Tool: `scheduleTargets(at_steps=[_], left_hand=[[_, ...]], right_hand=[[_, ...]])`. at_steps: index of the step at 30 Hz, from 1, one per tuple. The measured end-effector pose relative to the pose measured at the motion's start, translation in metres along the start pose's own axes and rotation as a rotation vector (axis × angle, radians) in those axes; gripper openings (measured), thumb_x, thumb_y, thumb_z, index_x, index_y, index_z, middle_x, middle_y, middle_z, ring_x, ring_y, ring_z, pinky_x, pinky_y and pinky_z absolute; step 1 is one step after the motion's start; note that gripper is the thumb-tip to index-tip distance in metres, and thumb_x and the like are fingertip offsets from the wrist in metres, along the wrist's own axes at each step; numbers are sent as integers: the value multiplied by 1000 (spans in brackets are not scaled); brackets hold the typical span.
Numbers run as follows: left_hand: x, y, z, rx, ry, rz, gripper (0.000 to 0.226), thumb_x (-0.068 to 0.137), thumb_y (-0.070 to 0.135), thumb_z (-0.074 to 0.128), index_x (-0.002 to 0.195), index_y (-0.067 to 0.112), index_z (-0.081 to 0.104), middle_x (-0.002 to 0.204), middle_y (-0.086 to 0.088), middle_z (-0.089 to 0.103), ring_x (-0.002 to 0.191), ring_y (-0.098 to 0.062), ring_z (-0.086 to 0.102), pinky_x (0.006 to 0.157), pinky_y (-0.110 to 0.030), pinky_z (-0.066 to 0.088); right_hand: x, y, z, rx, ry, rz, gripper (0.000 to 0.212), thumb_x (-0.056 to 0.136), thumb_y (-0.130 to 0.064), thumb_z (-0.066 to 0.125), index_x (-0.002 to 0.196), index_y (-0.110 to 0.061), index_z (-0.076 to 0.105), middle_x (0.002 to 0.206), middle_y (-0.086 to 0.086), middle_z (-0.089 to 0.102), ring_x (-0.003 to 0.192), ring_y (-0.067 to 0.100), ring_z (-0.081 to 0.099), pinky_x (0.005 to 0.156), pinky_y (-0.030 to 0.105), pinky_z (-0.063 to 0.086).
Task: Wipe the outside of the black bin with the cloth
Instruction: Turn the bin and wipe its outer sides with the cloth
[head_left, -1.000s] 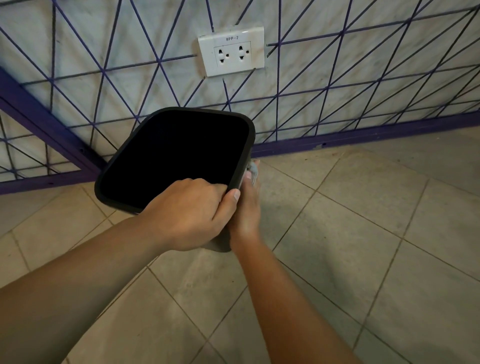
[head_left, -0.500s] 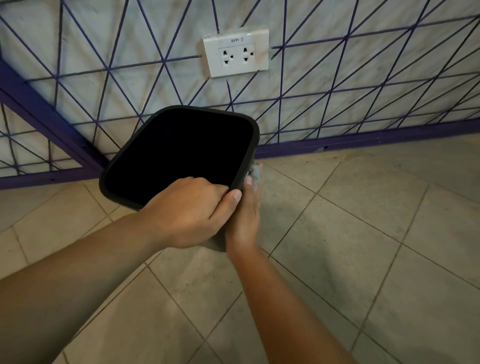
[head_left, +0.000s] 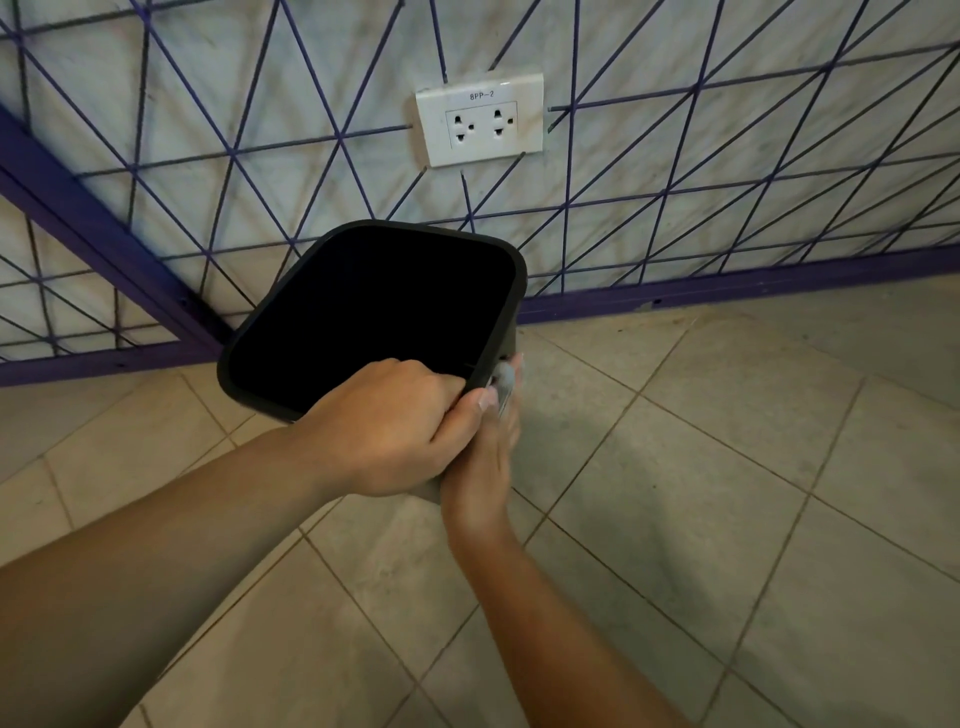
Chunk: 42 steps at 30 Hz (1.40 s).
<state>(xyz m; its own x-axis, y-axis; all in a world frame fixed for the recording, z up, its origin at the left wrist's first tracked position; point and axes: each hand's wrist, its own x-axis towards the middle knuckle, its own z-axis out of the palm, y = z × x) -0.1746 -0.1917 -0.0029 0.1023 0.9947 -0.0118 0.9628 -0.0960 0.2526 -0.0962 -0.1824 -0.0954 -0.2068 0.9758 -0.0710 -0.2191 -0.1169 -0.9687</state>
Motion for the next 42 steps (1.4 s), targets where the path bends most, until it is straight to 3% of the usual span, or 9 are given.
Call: scheduleTargets(at_steps=[2,8,15,18,20,23,28,40,42], left_hand=[[1,0,0,14,8,-9,50,95,51,20,67,27,54,58,8,56,54,-9,55,56,-27,39],[2,3,-3,5,-14,-26,49,99,48,23,62,27,48,54,6,51,51,-9,52,54,-29,36],[4,-1,-2,-13,6,-19,53,98,49,22,70,24,59,60,8,59,57,-7,58,59,-31,46],[5,-1,-2,-31,4,-16,47,97,49,23,62,29,47,55,8,52,52,-7,53,54,-28,35],[5,-3,-2,-32,6,-16,50,98,49,23,63,28,51,56,8,55,53,-7,54,54,-27,38],[4,-5,-1,-20,7,-12,48,97,50,24,63,28,51,53,9,53,50,-6,53,52,-23,34],[6,-3,-2,-21,27,-6,47,99,46,29,57,29,42,50,7,49,49,-8,51,50,-19,28],[8,-6,-2,-30,10,-14,47,98,47,31,58,27,47,48,6,49,49,-8,53,49,-18,28],[7,-6,-1,-24,13,-18,48,99,46,31,58,26,45,49,4,48,47,-10,51,49,-22,28]], right_hand=[[4,6,-4,11,21,-24,89,87,-75,21,167,-38,17,167,-30,12,159,-10,5,127,15,7],[82,91,-18,184,7,286,115,62,-108,49,156,-41,49,168,5,42,158,27,36,128,62,27],[36,0,-3,54,67,44,67,94,-60,27,159,-46,30,177,-9,22,164,11,14,135,44,10],[64,10,-10,2,44,142,90,84,-77,31,165,-38,32,176,-7,27,164,15,18,134,49,14],[49,9,-9,-18,21,105,103,79,-78,28,169,-28,25,177,-10,20,163,5,13,135,36,10],[1,24,-13,-90,-116,-94,80,93,-66,20,166,-35,9,170,-27,3,157,-18,-2,128,11,-1],[35,32,-22,-105,-61,89,71,104,-55,28,167,-28,11,175,-15,7,166,8,0,136,42,5],[25,24,-15,-109,-90,8,71,102,-63,26,165,-35,8,168,-31,3,157,-12,-2,132,21,0],[29,29,-19,-107,-66,69,69,107,-58,28,168,-28,13,175,-18,7,163,0,0,135,30,3]])
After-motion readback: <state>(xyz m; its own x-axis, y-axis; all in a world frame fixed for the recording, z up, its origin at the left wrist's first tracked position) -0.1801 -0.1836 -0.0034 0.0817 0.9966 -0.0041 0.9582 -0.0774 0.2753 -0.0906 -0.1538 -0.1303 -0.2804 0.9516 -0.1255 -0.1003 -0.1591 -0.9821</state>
